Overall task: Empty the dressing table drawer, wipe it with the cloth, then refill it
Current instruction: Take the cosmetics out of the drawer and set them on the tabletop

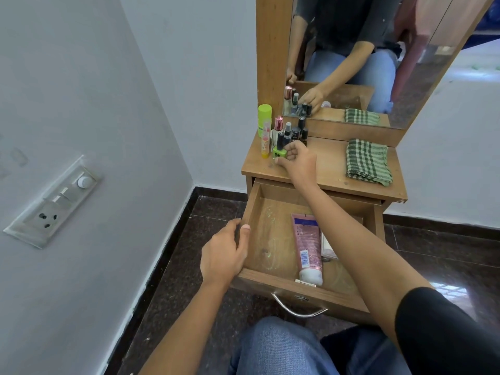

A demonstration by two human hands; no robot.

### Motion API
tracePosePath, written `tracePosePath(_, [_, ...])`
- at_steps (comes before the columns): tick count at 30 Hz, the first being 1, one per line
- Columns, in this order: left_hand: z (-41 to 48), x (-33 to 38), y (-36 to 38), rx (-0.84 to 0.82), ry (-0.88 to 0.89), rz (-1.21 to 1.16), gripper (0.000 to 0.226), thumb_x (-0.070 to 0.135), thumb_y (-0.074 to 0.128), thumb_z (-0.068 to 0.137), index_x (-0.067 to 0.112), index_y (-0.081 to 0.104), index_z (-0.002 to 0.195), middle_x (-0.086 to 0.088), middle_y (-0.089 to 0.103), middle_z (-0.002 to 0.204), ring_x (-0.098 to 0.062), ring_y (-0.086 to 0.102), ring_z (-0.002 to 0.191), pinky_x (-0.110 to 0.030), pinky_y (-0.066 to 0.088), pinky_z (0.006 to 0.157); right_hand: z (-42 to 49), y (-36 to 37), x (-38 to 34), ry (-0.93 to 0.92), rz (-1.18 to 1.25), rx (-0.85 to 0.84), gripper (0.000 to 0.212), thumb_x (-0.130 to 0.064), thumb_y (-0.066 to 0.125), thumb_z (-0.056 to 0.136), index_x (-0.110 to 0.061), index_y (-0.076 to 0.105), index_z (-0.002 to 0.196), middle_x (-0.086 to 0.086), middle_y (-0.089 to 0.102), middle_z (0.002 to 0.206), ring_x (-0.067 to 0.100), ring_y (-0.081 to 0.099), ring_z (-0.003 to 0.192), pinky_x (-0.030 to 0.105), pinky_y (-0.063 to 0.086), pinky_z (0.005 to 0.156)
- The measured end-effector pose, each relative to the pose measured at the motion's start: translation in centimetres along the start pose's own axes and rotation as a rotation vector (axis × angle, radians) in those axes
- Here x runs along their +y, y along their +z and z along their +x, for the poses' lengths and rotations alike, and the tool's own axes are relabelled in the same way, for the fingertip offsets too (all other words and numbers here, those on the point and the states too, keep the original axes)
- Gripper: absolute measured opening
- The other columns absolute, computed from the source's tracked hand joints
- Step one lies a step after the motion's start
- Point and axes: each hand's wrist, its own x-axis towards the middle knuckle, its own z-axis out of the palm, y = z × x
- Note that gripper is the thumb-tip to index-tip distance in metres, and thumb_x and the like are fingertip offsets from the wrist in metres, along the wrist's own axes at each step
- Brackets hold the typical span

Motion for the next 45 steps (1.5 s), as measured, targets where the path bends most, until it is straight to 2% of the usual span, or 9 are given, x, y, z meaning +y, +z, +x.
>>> tracePosePath(5, [0.0, -0.1, 0.1, 0.01, -0.006, 0.005, 0.055, 0.059, 0.025, 0.096, 0.029, 0.055, 0.131, 0.01, 0.069, 0.091, -0.007, 0.061, 0.077, -0.027, 0.046, 0.065, 0.3, 0.0, 0.0, 0.029, 0.017, 0.025, 0.03, -0.008, 0.082, 0.07, -0.011, 0.061, 0.091, 0.0, 0.06, 0.084, 0.006, 0.051, 0.073, 0.006, 0.045, 0.062])
tracePosePath(13, [0.0, -0.2, 0.3, 0.02, 0.001, 0.005, 0.051, 0.058, 0.026, 0.097, 0.031, 0.056, 0.128, 0.011, 0.07, 0.098, -0.01, 0.065, 0.084, -0.027, 0.045, 0.066, 0.4, 0.2, -0.1, 0.087, 0.034, 0.038, 0.03, -0.006, 0.082, 0.069, -0.005, 0.064, 0.093, 0.008, 0.066, 0.087, 0.013, 0.059, 0.077, 0.025, 0.055, 0.074])
tracePosePath(22, [-0.1, -0.1, 0.1, 0.025, -0.016, 0.015, 0.053, 0.058, 0.026, 0.096, 0.03, 0.058, 0.126, 0.007, 0.069, 0.086, -0.009, 0.059, 0.074, -0.026, 0.039, 0.061, -4.0, -2.5, -0.9, 0.114, 0.088, -0.026, 0.021, -0.021, 0.075, 0.079, -0.01, 0.062, 0.092, 0.0, 0.065, 0.086, 0.009, 0.059, 0.078, 0.018, 0.051, 0.072])
tracePosePath(24, [-0.2, -0.1, 0.2, 0.032, -0.008, 0.012, 0.054, 0.059, 0.025, 0.096, 0.029, 0.058, 0.126, 0.008, 0.069, 0.087, -0.009, 0.06, 0.075, -0.025, 0.039, 0.06, -6.7, -3.9, -0.4, 0.114, -0.029, -0.121, 0.016, -0.021, 0.07, 0.082, -0.008, 0.06, 0.083, -0.001, 0.061, 0.076, 0.01, 0.055, 0.069, 0.02, 0.048, 0.066])
tracePosePath(27, [0.0, -0.1, 0.2, 0.03, 0.0, 0.019, 0.053, 0.058, 0.026, 0.097, 0.029, 0.059, 0.126, 0.009, 0.07, 0.09, -0.009, 0.061, 0.077, -0.025, 0.039, 0.06, -10.5, -5.8, 0.9, 0.236, -0.552, -0.298, 0.031, -0.035, 0.073, 0.081, -0.011, 0.053, 0.078, -0.004, 0.051, 0.066, 0.013, 0.051, 0.062, 0.02, 0.035, 0.048])
tracePosePath(33, [0.1, -0.1, 0.2, 0.021, -0.009, 0.017, 0.051, 0.057, 0.027, 0.097, 0.029, 0.059, 0.126, 0.009, 0.069, 0.088, -0.006, 0.057, 0.073, -0.024, 0.039, 0.06, -14.8, -4.1, 1.2, 0.41, -1.089, -0.523, 0.085, -0.055, 0.073, 0.075, 0.0, 0.037, 0.13, 0.012, 0.055, 0.121, 0.023, 0.058, 0.109, 0.029, 0.048, 0.079])
tracePosePath(36, [0.1, -0.2, 0.2, 0.014, -0.004, 0.018, 0.051, 0.057, 0.028, 0.097, 0.029, 0.059, 0.126, 0.007, 0.069, 0.089, -0.008, 0.059, 0.075, -0.025, 0.04, 0.061, -15.8, -2.3, 1.4, 0.393, -1.293, -0.534, 0.076, -0.037, 0.064, 0.088, 0.006, 0.027, 0.138, 0.02, 0.046, 0.127, 0.027, 0.055, 0.11, 0.028, 0.049, 0.067])
tracePosePath(40, [0.1, -0.2, 0.2, -0.005, -0.011, 0.008, 0.048, 0.056, 0.029, 0.098, 0.03, 0.058, 0.127, 0.008, 0.07, 0.093, -0.011, 0.064, 0.081, -0.026, 0.043, 0.064, -15.5, -1.4, 1.5, 0.411, -1.359, -0.526, 0.054, -0.017, 0.048, 0.096, 0.01, 0.027, 0.138, 0.02, 0.05, 0.127, 0.027, 0.059, 0.107, 0.029, 0.044, 0.058])
tracePosePath(45, [0.1, -0.1, 0.2, -0.005, -0.008, 0.008, 0.047, 0.055, 0.03, 0.098, 0.031, 0.058, 0.126, 0.009, 0.07, 0.091, -0.009, 0.061, 0.077, -0.026, 0.041, 0.064, -14.5, -2.7, 1.5, 0.409, -1.144, -0.445, 0.052, -0.027, 0.059, 0.088, 0.003, 0.04, 0.126, 0.009, 0.062, 0.115, 0.022, 0.064, 0.103, 0.028, 0.042, 0.065])
